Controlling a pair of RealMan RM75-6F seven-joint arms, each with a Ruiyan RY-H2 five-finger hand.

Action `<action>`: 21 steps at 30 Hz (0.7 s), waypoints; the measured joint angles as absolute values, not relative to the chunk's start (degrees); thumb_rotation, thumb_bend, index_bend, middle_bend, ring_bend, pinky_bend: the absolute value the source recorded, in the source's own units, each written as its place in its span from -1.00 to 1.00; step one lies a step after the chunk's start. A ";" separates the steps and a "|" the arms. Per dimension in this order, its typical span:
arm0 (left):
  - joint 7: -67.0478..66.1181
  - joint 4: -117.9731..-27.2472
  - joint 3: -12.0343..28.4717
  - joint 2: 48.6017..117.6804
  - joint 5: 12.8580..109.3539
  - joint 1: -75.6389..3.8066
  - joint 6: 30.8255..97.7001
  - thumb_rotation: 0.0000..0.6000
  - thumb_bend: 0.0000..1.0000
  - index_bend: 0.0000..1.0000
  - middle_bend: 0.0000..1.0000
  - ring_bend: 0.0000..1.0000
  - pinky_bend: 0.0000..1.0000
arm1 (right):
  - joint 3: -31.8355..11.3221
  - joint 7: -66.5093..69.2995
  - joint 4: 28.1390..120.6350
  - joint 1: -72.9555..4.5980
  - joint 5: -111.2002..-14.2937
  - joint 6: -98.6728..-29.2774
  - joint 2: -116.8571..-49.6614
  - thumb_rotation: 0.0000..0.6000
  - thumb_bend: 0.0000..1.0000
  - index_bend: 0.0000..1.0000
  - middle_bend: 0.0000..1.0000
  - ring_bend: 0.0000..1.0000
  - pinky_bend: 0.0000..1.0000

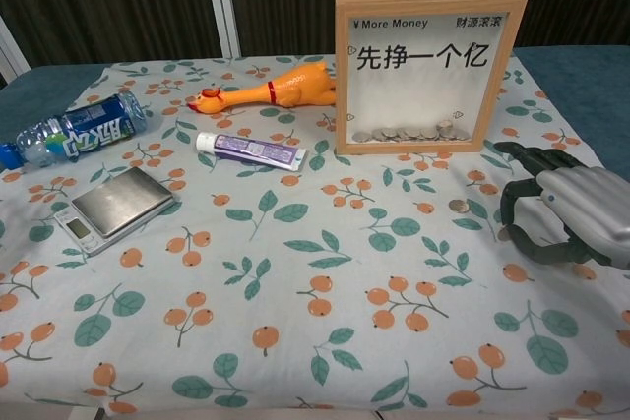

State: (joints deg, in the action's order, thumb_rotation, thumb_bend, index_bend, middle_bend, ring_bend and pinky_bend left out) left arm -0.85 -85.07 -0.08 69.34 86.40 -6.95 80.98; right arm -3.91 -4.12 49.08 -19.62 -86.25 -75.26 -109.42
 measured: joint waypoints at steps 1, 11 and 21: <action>-0.82 -85.05 -0.07 69.33 86.39 -6.94 80.99 1.00 -0.29 -1.00 -1.00 -1.00 -1.00 | -3.92 -4.03 49.15 -19.62 -86.26 -75.32 -109.40 1.00 0.29 0.41 -0.76 -1.00 -1.00; -0.36 -85.11 0.09 69.14 86.53 -6.85 81.46 1.00 -0.29 -1.00 -1.00 -1.00 -1.00 | -5.95 -2.98 54.91 -20.15 -88.16 -81.36 -106.18 1.00 0.29 0.48 -0.73 -1.00 -1.00; 0.41 -85.22 0.11 68.73 87.08 -6.56 82.38 1.00 -0.29 -1.00 -1.00 -1.00 -1.00 | -17.52 -11.06 70.14 -27.03 -88.42 -84.46 -97.18 1.00 0.29 0.52 -0.72 -1.00 -1.00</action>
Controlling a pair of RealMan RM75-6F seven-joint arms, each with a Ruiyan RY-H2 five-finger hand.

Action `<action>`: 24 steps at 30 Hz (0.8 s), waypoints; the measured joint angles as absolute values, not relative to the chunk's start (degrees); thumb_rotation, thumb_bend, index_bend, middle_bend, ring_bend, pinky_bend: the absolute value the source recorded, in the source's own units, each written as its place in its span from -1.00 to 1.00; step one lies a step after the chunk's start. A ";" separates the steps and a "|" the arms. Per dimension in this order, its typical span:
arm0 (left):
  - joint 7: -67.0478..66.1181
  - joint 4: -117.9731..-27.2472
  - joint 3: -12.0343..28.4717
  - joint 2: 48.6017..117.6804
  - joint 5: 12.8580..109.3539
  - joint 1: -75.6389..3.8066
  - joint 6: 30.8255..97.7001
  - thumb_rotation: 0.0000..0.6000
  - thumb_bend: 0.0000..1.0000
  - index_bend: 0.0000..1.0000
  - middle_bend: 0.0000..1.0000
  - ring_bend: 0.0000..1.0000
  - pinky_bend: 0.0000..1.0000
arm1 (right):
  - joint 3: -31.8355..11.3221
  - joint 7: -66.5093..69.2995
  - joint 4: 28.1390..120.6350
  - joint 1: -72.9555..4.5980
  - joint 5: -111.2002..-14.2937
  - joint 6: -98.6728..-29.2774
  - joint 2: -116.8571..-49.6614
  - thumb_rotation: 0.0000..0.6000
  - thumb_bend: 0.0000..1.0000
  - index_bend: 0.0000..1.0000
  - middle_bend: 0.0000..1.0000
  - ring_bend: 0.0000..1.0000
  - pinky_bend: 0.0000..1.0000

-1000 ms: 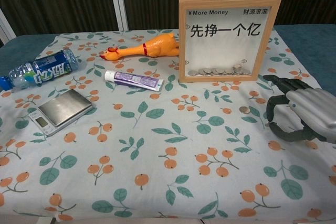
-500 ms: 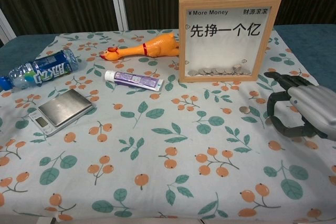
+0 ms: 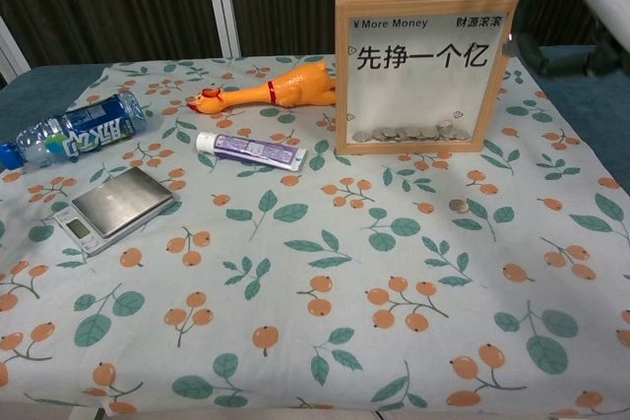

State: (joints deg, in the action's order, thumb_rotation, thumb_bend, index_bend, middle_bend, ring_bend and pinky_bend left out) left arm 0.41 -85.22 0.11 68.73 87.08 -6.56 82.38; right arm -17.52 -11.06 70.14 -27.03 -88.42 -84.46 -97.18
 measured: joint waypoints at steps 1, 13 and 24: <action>0.50 -85.24 0.14 68.65 87.09 -6.56 82.41 1.00 -0.28 -1.00 -1.00 -1.00 -1.00 | -18.77 -12.23 71.06 -28.01 -88.06 -84.21 -96.70 1.00 0.29 0.52 -0.72 -1.00 -1.00; 2.07 -84.85 0.33 67.88 86.93 -6.50 82.46 1.00 -0.29 -1.00 -1.00 -1.00 -1.00 | -28.88 -23.47 72.23 -39.19 -78.20 -77.96 -96.92 1.00 0.29 0.56 -0.71 -1.00 -1.00; 2.94 -84.55 0.40 67.33 86.73 -6.43 82.34 1.00 -0.29 -1.00 -1.00 -1.00 -1.00 | -30.24 -27.00 63.85 -44.18 -70.16 -74.41 -101.60 1.00 0.29 0.56 -0.71 -1.00 -1.00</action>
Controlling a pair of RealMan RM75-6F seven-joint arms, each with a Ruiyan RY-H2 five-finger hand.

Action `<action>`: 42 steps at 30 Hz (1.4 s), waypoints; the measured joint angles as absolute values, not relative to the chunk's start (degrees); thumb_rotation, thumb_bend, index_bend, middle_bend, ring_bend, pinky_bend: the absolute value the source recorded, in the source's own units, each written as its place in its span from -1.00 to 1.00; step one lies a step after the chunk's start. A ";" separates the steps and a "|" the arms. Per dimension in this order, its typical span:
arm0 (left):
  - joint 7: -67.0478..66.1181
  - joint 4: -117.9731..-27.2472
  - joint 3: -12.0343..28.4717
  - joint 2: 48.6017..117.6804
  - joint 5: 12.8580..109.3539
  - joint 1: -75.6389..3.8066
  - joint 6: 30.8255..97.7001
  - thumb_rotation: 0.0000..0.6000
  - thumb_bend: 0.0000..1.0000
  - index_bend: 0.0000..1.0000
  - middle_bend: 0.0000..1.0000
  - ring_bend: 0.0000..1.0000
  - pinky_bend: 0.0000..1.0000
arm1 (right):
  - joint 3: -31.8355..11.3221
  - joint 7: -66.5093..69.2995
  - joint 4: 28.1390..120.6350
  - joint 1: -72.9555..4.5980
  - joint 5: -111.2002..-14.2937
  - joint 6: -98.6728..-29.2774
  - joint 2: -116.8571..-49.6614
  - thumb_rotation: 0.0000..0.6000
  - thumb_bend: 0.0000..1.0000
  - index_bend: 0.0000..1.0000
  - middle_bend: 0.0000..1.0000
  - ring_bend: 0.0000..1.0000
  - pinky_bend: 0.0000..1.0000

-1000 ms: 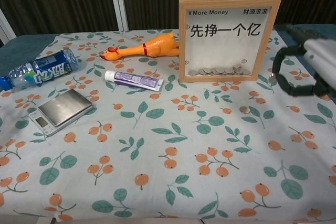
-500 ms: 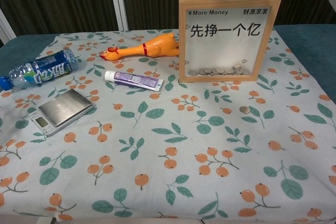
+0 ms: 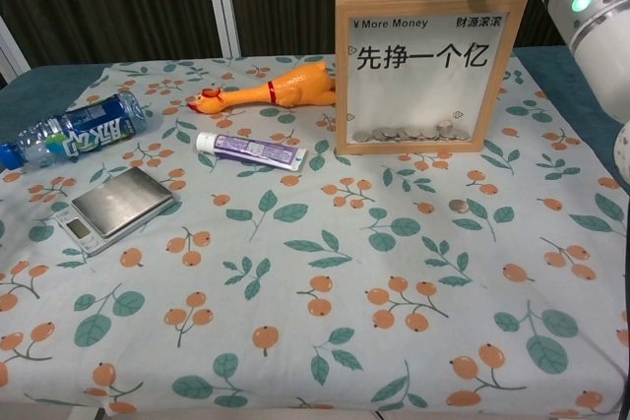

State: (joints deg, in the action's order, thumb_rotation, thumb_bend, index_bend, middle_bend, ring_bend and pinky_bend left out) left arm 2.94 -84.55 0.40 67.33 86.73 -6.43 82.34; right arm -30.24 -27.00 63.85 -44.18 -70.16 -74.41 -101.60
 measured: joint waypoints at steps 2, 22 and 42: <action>3.06 -84.58 0.41 67.30 86.67 -6.46 82.21 1.00 -0.29 -1.00 -1.00 -1.00 -1.00 | -30.17 -26.96 63.01 -44.67 -69.56 -74.28 -102.00 1.00 0.29 0.56 -0.71 -1.00 -1.00; 3.59 -84.31 0.48 67.21 86.24 -6.40 81.88 1.00 -0.29 -1.00 -1.00 -1.00 -1.00 | -28.09 -26.28 58.72 -46.85 -65.73 -72.25 -103.68 1.00 0.29 -0.06 -0.71 -1.00 -1.00; 2.81 -85.05 0.41 67.51 86.87 -6.50 82.17 1.00 -0.29 -1.00 -1.00 -1.00 -1.00 | -17.60 -16.67 75.27 -35.44 -80.69 -87.97 -93.56 1.00 0.23 -1.00 -0.76 -1.00 -1.00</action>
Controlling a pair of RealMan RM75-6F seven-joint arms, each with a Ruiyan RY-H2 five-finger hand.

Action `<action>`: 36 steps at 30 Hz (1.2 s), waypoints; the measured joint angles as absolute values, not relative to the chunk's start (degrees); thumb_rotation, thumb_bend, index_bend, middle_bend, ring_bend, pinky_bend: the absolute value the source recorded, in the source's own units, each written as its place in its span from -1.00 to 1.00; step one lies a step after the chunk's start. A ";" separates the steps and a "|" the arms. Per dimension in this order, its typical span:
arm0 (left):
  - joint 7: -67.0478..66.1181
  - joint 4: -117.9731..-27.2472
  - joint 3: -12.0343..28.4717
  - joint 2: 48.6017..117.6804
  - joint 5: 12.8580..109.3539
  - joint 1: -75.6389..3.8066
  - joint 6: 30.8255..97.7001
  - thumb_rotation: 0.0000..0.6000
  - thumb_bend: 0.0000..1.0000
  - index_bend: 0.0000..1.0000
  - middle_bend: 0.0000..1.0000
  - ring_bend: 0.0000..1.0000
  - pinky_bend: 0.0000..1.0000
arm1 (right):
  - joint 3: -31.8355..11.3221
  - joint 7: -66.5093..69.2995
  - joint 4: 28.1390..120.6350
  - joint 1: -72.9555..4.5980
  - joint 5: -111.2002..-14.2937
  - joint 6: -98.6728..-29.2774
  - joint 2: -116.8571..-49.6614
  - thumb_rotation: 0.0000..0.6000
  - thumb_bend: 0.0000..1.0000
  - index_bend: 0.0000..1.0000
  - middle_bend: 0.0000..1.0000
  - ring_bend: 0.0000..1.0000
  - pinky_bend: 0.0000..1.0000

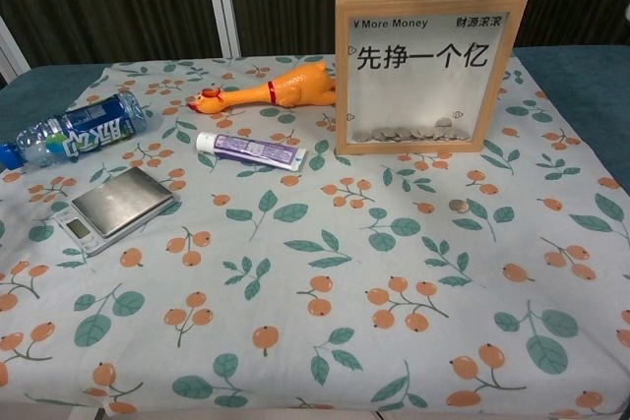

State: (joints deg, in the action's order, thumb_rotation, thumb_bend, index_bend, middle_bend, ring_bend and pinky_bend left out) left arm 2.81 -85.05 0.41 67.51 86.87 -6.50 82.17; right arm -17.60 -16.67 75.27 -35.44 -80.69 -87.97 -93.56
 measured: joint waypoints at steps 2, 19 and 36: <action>2.74 -85.03 0.32 67.60 86.90 -6.45 82.17 1.00 -0.29 -1.00 -1.00 -1.00 -1.00 | -14.38 -16.19 76.01 -33.06 -83.75 -90.39 -92.37 1.00 0.14 -1.00 -0.76 -1.00 -1.00; 2.33 -84.94 -0.03 67.88 87.06 -6.36 81.96 1.00 -0.29 -1.00 -1.00 -1.00 -1.00 | 0.02 -14.61 66.69 -21.00 -87.47 -86.05 -94.05 1.00 -0.58 -1.00 -0.81 -1.00 -1.00; 2.75 -84.01 -0.10 67.68 86.13 -6.26 81.05 1.00 -0.29 -1.00 -1.00 -1.00 -1.00 | -5.94 -12.35 46.28 -25.76 -83.45 -76.46 -110.03 1.00 -0.57 -0.88 -0.81 -1.00 -1.00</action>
State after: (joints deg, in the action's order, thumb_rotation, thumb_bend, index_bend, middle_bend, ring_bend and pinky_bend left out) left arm 2.75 -84.01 -0.10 67.68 86.13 -6.26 81.05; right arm -5.94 -12.35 46.28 -25.76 -83.45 -76.46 -110.03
